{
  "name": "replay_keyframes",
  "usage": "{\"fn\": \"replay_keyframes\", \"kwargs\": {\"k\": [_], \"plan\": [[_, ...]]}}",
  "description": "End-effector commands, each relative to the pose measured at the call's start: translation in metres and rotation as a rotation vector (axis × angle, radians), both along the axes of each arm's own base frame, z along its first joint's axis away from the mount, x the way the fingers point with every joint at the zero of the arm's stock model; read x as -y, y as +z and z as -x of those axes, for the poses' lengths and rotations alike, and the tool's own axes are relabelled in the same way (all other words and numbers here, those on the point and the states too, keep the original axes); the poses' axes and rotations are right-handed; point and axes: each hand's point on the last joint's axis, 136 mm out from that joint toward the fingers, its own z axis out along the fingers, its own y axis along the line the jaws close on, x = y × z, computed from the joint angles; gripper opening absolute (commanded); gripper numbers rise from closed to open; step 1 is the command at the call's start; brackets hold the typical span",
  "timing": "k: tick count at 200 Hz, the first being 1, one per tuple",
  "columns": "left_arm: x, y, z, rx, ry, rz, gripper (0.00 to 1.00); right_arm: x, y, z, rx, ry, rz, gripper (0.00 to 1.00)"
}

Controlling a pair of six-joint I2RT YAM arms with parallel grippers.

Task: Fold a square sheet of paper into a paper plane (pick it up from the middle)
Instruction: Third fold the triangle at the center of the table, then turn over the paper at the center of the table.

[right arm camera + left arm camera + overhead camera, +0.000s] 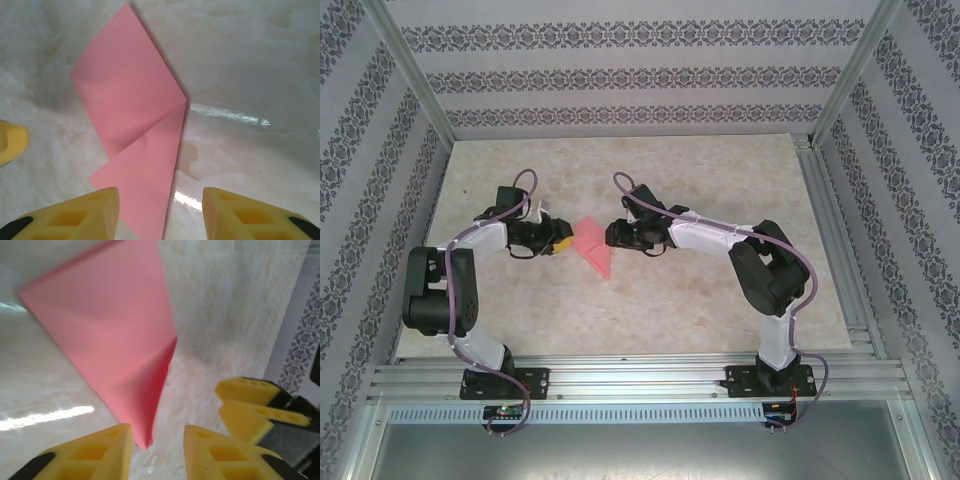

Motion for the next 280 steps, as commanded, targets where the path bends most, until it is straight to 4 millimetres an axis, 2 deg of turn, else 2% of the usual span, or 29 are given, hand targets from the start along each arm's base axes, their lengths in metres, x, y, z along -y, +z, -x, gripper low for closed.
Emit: {"fn": "replay_keyframes", "kwargs": {"k": [1,19,87,145,156,164,215,280], "plan": [[0.037,0.026,-0.008,0.079,-0.096,0.073,0.26,-0.021,-0.006,0.005,-0.045,0.011,-0.072,0.47],[0.054,0.028,-0.006,0.072,-0.141,0.086,0.19,-0.023,-0.013,0.003,-0.066,0.005,-0.093,0.44],[0.072,-0.002,-0.004,-0.013,-0.187,0.088,0.11,-0.028,-0.031,0.004,-0.116,0.003,-0.112,0.39],[0.06,-0.038,0.001,-0.085,-0.176,-0.02,0.04,-0.024,-0.034,0.004,-0.123,-0.009,-0.112,0.37],[0.057,-0.042,0.001,-0.085,-0.173,-0.046,0.03,-0.025,-0.034,0.003,-0.124,-0.005,-0.114,0.29],[0.054,-0.044,0.002,-0.086,-0.17,-0.067,0.03,-0.025,-0.034,0.003,-0.123,-0.005,-0.115,0.27],[0.042,-0.055,0.005,-0.102,-0.174,-0.166,0.0,-0.023,-0.038,0.002,-0.131,-0.014,-0.102,0.31],[0.035,-0.067,0.006,-0.107,-0.203,-0.227,0.0,-0.03,-0.042,0.004,-0.152,0.005,-0.127,0.31]]}}
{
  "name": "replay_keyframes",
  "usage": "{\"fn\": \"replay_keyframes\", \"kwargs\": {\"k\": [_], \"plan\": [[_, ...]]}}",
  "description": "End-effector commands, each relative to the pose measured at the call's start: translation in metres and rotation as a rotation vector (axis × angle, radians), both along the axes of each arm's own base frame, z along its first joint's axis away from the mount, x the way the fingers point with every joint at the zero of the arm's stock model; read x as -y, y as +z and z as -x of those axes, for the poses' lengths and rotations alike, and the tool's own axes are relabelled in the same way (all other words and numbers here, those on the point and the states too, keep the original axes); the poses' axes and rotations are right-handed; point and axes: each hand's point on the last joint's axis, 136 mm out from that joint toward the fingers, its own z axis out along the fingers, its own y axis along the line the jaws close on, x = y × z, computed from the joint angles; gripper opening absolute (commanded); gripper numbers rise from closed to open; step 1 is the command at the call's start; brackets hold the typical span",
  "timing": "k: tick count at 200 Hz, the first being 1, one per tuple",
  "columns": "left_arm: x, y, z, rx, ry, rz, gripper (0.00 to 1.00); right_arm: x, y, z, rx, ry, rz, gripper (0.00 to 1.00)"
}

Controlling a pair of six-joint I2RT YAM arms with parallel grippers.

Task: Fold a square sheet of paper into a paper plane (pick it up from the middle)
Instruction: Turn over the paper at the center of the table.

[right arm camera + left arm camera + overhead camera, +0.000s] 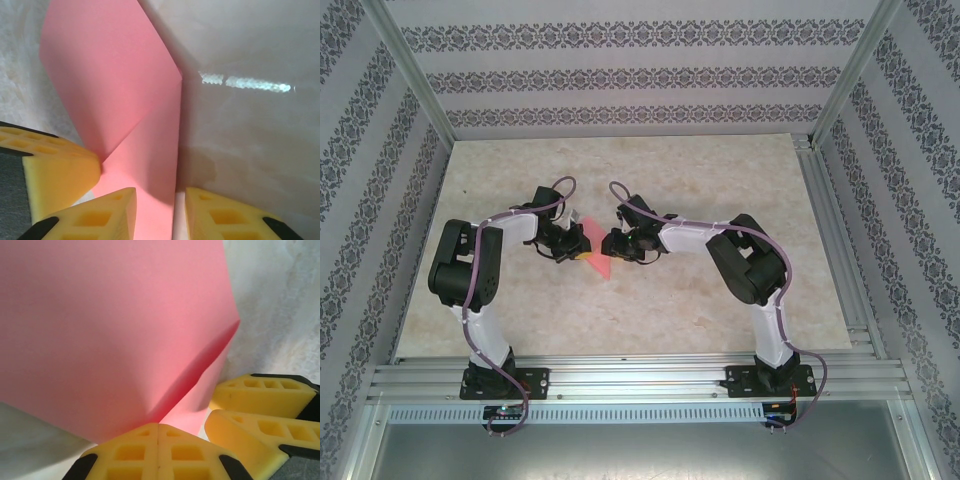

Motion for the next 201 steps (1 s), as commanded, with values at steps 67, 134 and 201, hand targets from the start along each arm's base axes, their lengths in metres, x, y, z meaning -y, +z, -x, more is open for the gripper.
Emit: {"fn": "replay_keyframes", "kwargs": {"k": [67,134,201], "plan": [[-0.006,-0.018,0.003,-0.012,-0.063,-0.08,0.0,-0.017,0.003,-0.006,-0.01,0.02,-0.087,0.28],[-0.007,-0.017,0.003,-0.009,-0.068,-0.092,0.0,-0.024,0.017,-0.008,0.014,0.027,-0.165,0.2],[-0.004,0.018,-0.009,0.066,-0.048,-0.063,0.03,-0.016,0.024,-0.006,0.033,0.027,-0.145,0.07]]}}
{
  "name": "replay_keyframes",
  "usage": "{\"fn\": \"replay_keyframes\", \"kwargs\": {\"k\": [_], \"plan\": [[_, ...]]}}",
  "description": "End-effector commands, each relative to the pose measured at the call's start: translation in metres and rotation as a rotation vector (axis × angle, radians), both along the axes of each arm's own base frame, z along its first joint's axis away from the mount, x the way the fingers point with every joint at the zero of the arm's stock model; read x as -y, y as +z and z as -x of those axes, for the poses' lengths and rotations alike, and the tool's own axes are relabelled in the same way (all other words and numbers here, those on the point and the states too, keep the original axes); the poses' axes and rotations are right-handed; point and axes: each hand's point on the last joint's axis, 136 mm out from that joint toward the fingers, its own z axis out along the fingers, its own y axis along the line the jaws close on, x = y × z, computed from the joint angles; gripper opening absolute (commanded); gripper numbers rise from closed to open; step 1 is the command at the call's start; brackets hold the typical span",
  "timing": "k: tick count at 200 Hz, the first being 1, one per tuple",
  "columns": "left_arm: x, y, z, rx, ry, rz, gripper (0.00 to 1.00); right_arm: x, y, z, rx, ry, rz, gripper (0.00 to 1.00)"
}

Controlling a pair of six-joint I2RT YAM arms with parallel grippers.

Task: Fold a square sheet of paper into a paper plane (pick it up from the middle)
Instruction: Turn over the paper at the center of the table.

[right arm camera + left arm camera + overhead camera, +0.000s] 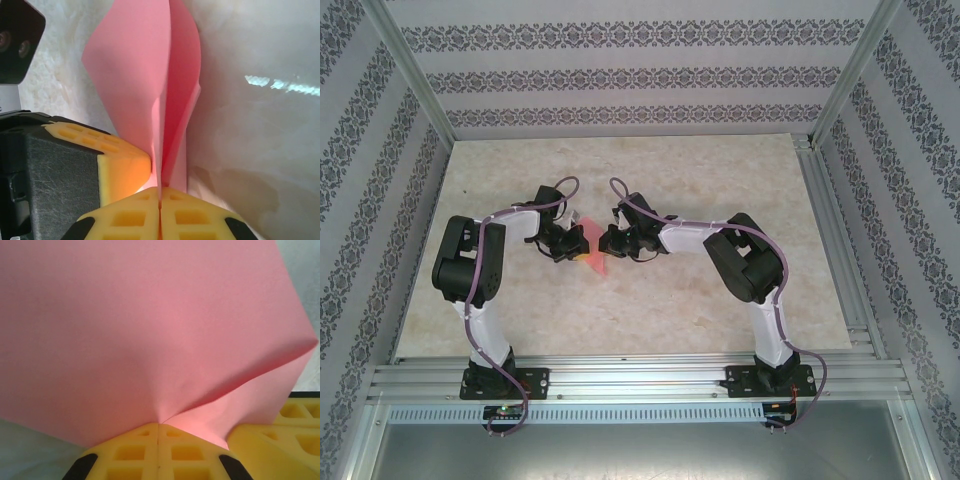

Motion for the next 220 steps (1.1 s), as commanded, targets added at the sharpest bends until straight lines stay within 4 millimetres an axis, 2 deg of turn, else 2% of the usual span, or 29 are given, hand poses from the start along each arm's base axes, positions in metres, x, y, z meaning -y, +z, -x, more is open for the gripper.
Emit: {"fn": "replay_keyframes", "kwargs": {"k": [1,14,36,65,87,97,110,137,151,165,180,202,220], "plan": [[0.003,0.028,-0.008,0.068,-0.008,0.001,0.04,0.005,0.011,-0.002,0.033,0.0,-0.001,0.06],[0.003,0.037,-0.01,0.087,-0.001,0.003,0.13,0.007,0.013,-0.001,0.041,0.009,0.008,0.06],[0.002,0.054,-0.014,0.123,0.012,0.005,0.17,0.012,0.021,-0.001,0.064,0.006,0.022,0.04],[-0.004,0.087,-0.019,0.205,0.047,-0.013,0.21,0.043,0.04,0.002,0.149,-0.021,0.12,0.03],[-0.019,0.111,-0.025,0.278,0.121,-0.049,0.26,0.093,0.057,0.007,0.253,-0.055,0.329,0.03],[-0.026,0.121,-0.027,0.309,0.158,-0.066,0.31,0.124,0.065,0.012,0.293,-0.073,0.457,0.03],[-0.035,0.132,-0.028,0.343,0.201,-0.086,0.31,0.16,0.079,0.017,0.36,-0.094,0.596,0.03],[-0.045,0.142,-0.027,0.377,0.259,-0.09,0.32,0.223,0.103,0.028,0.444,-0.122,0.882,0.03],[-0.048,0.142,-0.026,0.377,0.28,-0.093,0.32,0.242,0.112,0.032,0.493,-0.109,1.022,0.04],[-0.052,0.142,-0.025,0.382,0.299,-0.101,0.32,0.249,0.113,0.035,0.528,-0.064,1.135,0.05],[-0.06,0.142,-0.023,0.39,0.329,-0.121,0.32,0.248,0.104,0.039,0.537,0.002,1.247,0.05],[-0.078,0.144,-0.02,0.397,0.386,-0.123,0.32,0.224,0.086,0.045,0.575,0.128,1.36,0.06],[-0.093,0.143,-0.018,0.387,0.435,-0.099,0.32,0.194,0.068,0.053,0.618,0.242,1.429,0.07]]}}
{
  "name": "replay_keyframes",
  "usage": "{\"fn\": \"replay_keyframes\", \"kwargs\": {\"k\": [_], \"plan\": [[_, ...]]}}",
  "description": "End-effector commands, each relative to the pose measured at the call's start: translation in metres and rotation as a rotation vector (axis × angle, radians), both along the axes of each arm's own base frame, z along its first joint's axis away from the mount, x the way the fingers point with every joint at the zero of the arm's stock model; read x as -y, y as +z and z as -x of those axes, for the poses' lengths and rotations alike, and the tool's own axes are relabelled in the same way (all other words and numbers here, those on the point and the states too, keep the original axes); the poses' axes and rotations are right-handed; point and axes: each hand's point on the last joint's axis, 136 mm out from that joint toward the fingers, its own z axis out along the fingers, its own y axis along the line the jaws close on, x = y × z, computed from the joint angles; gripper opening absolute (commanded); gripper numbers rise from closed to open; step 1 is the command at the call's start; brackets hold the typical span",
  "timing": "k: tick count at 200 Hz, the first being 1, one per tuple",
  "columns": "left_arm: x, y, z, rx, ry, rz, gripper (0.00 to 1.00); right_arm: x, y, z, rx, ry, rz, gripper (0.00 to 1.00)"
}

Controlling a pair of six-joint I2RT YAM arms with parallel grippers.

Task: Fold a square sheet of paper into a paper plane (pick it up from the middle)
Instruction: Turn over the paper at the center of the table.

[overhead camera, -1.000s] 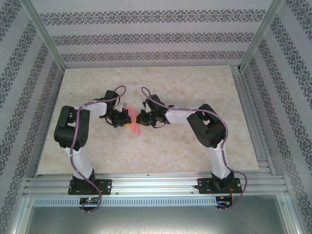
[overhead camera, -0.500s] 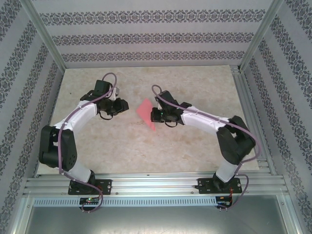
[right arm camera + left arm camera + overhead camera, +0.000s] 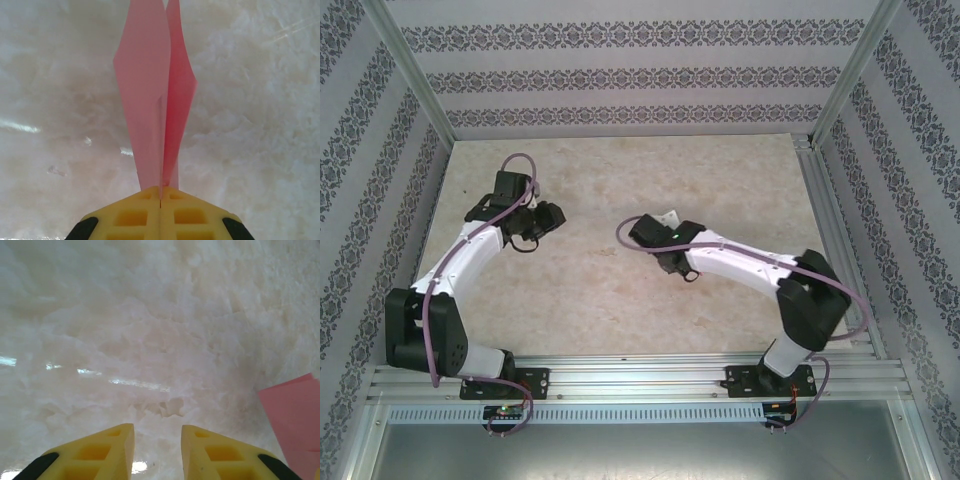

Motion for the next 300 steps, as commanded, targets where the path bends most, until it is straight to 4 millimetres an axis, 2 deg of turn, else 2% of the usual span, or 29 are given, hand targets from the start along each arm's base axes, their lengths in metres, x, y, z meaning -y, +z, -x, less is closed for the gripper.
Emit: {"fn": "replay_keyframes", "kwargs": {"k": [1,30,41,53,71,90,106,123,134,151,177,201,243,275,300], "plan": [[-0.025,0.012,-0.004,0.046,0.096,0.032,0.32,-0.018,-0.004,0.006,0.035,0.111,0.233,0.07],[-0.045,0.009,-0.002,0.036,0.141,0.074,0.33,-0.072,-0.035,0.028,-0.01,0.237,0.277,0.14],[-0.048,0.007,-0.001,0.032,0.145,0.091,0.33,-0.092,-0.039,0.037,-0.013,0.27,0.261,0.15],[-0.05,0.007,-0.001,0.032,0.147,0.103,0.33,-0.115,-0.044,0.049,-0.04,0.317,0.214,0.28],[-0.049,0.006,-0.003,0.031,0.135,0.117,0.34,-0.138,-0.042,0.062,-0.067,0.339,0.126,0.46],[-0.041,0.002,-0.004,0.022,0.105,0.153,0.34,-0.149,-0.028,0.069,-0.079,0.331,0.009,0.49],[-0.033,0.001,-0.005,0.031,0.064,0.193,0.36,-0.143,-0.001,0.067,-0.032,0.302,-0.093,0.52],[-0.017,0.004,-0.004,0.049,0.006,0.234,0.4,-0.122,0.015,0.062,-0.018,0.245,-0.237,0.52],[-0.001,0.004,-0.003,0.055,-0.049,0.251,0.44,-0.106,0.01,0.061,-0.053,0.225,-0.342,0.5],[0.026,-0.003,0.0,0.022,-0.131,0.259,0.45,-0.082,0.005,0.053,-0.089,0.182,-0.49,0.47],[0.068,-0.019,0.006,-0.038,-0.226,0.248,0.45,-0.076,0.006,0.049,-0.219,0.185,-0.74,0.41],[0.092,-0.033,0.009,-0.078,-0.25,0.249,0.44,-0.074,0.004,0.05,-0.252,0.191,-0.733,0.38],[0.127,-0.044,0.013,-0.117,-0.322,0.27,0.4,-0.078,-0.02,0.038,-0.299,0.135,-0.664,0.31],[0.137,-0.054,0.012,-0.147,-0.32,0.289,0.38,-0.068,-0.037,0.02,-0.274,0.092,-0.532,0.31],[0.141,-0.059,0.012,-0.158,-0.326,0.293,0.38,-0.073,-0.042,0.015,-0.294,0.092,-0.582,0.39]]}}
